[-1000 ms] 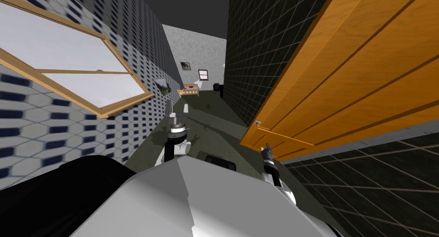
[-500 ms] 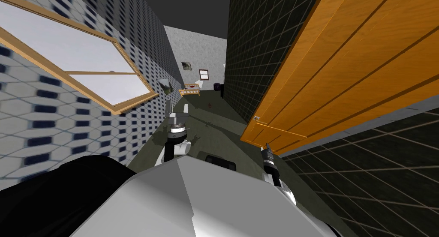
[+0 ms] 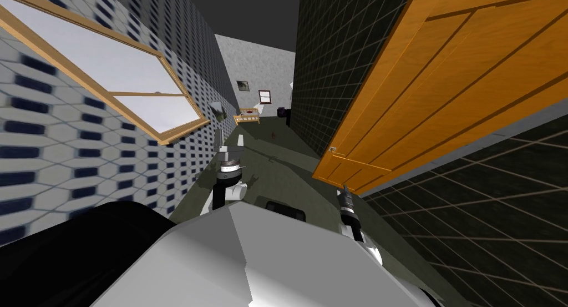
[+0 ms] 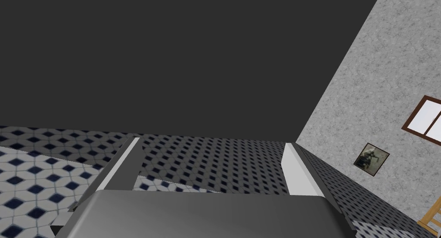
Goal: Pull the door open
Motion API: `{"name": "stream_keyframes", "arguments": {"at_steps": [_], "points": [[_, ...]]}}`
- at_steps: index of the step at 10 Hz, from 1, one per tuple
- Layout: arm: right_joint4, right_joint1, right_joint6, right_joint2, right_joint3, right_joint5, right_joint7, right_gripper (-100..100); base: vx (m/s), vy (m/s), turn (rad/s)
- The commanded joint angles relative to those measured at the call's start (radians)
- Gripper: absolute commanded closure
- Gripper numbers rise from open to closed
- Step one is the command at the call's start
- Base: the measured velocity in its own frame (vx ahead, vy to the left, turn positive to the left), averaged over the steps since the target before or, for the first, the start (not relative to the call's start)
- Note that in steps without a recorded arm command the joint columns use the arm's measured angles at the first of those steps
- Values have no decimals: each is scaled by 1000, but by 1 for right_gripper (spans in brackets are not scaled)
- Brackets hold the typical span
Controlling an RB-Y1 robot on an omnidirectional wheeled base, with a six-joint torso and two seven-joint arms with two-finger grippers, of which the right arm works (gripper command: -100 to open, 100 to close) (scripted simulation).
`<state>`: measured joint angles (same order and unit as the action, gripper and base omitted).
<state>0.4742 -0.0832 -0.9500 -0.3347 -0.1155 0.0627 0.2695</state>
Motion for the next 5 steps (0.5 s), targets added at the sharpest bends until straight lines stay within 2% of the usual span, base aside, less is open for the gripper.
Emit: {"name": "stream_keyframes", "arguments": {"at_steps": [1,5], "points": [[4,2,3,0,2,-1,-3,-100,-223,109,0],[9,5,6,3,11,-4,-12,-100,-184,110,-7]]}}
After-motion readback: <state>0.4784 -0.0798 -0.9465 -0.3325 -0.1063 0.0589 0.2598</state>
